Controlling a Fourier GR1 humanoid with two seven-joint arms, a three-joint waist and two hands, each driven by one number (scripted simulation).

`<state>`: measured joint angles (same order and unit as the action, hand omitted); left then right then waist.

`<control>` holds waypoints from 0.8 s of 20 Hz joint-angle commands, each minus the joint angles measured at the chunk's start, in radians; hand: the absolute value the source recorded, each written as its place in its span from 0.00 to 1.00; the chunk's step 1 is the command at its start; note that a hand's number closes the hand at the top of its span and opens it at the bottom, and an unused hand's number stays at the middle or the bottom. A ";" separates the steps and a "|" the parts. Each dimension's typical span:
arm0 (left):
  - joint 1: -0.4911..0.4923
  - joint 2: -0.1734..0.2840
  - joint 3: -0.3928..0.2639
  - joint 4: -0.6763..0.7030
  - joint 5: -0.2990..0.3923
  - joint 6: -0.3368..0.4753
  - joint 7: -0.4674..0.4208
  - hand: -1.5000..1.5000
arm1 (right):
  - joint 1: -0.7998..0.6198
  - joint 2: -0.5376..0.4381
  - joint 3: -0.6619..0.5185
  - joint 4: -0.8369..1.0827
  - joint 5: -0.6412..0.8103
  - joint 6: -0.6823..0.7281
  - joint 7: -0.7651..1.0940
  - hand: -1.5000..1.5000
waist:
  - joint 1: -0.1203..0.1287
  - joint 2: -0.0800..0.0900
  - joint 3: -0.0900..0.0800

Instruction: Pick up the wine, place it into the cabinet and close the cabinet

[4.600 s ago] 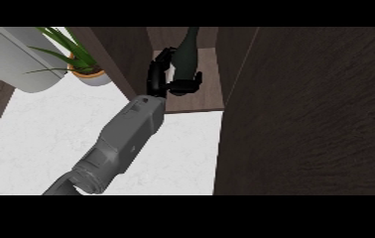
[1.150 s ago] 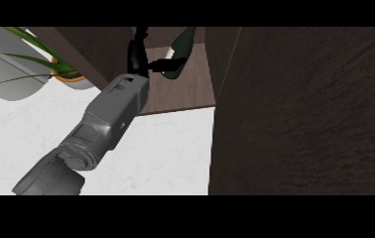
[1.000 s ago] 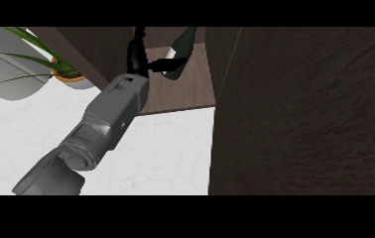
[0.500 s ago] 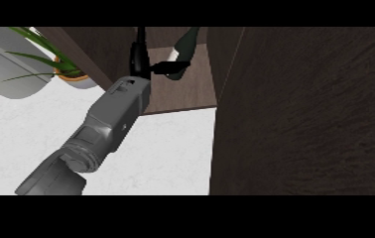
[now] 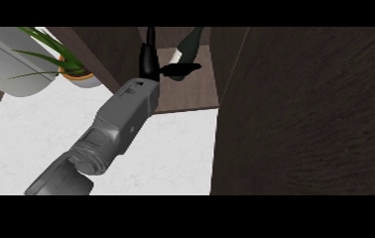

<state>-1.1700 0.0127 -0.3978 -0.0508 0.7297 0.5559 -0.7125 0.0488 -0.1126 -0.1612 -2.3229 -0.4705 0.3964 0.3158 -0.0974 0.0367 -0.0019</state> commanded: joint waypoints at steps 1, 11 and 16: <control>0.013 -0.012 0.019 -0.035 0.010 -0.004 -0.040 0.00 | 0.049 0.017 0.017 -0.051 0.003 0.004 0.002 0.00 | 0.001 -0.009 0.001; 0.146 -0.013 -0.038 -0.274 0.048 -0.027 -0.109 0.00 | 0.040 0.021 0.037 -0.087 0.029 -0.039 0.048 0.00 | 0.026 -0.026 0.001; 0.301 -0.013 -0.178 -0.497 0.115 0.075 -0.073 0.00 | 0.083 0.026 0.011 -0.056 0.028 -0.005 -0.006 0.00 | 0.049 -0.034 0.002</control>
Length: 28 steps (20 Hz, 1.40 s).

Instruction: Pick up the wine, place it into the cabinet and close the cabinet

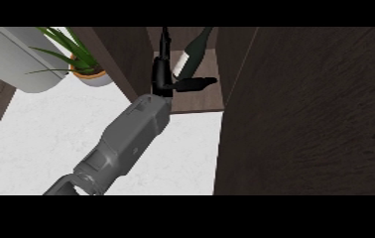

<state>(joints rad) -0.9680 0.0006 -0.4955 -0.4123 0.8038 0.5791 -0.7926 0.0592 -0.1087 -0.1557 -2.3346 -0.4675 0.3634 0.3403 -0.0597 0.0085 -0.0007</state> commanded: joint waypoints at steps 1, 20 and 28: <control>0.121 -0.001 -0.115 -0.206 0.034 0.100 0.007 0.00 | 0.022 0.032 0.034 -0.047 0.059 -0.023 0.001 0.00 | 0.030 -0.009 0.000; 0.637 0.143 -0.345 -1.042 -0.168 0.251 0.181 0.00 | 0.102 -0.007 -0.068 -0.085 0.018 -0.001 -0.015 0.00 | 0.060 -0.012 0.001; 0.885 0.371 -0.357 -1.318 -0.206 0.219 0.218 1.00 | 0.208 -0.011 -0.087 -0.110 0.034 0.073 -0.048 0.00 | 0.057 -0.014 0.001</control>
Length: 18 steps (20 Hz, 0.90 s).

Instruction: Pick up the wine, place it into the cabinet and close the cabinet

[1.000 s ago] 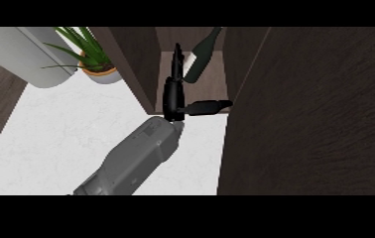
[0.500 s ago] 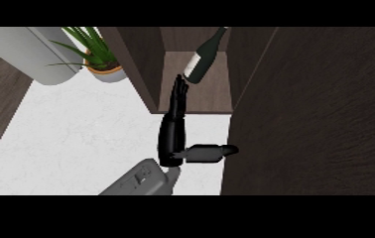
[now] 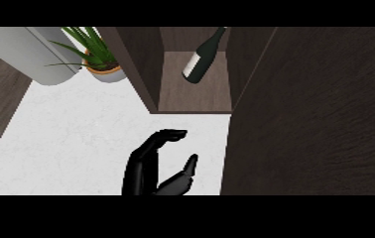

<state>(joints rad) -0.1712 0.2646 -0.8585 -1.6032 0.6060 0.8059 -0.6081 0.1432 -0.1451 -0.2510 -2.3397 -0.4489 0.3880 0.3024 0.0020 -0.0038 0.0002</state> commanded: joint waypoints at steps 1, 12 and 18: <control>0.131 0.069 -0.029 -0.104 -0.033 -0.028 -0.020 1.00 | -0.032 -0.079 -0.049 0.034 -0.045 0.056 0.017 0.00 | 0.003 0.002 0.000; 0.300 0.418 0.132 -0.302 0.048 -0.200 -0.016 1.00 | 0.129 -0.185 0.094 -0.034 -0.180 0.318 0.043 1.00 | 0.004 0.000 -0.001; 0.431 0.483 0.242 -0.287 0.100 -0.330 -0.135 1.00 | 0.262 -0.106 0.317 -0.106 -0.073 0.368 0.047 1.00 | 0.001 -0.001 -0.001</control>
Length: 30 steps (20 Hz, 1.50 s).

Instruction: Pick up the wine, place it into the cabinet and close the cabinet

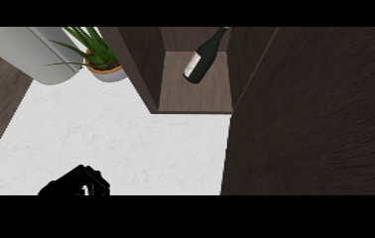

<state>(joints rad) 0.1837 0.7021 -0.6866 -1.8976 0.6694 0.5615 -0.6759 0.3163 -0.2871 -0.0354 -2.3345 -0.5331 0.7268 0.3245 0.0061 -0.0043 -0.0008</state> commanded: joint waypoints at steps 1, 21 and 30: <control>0.016 0.067 0.112 -0.022 0.073 -0.086 0.014 1.00 | 0.076 0.033 0.138 -0.152 0.012 0.027 0.035 1.00 | -0.009 0.000 0.000; 0.241 0.261 0.411 0.037 0.262 -0.388 -0.083 1.00 | -0.201 0.283 0.824 -0.086 0.478 -0.178 0.181 1.00 | 0.001 -0.020 -0.006; 0.252 0.294 0.452 0.059 0.290 -0.469 -0.080 1.00 | -0.358 0.282 0.889 0.043 0.482 -0.351 0.174 1.00 | 0.032 -0.013 -0.009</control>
<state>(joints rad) 0.4394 0.9794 -0.2560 -1.8477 0.9432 0.1216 -0.7630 -0.0017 -0.1028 0.6234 -2.3638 -0.1090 0.5131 0.4724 0.0314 -0.0185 -0.0079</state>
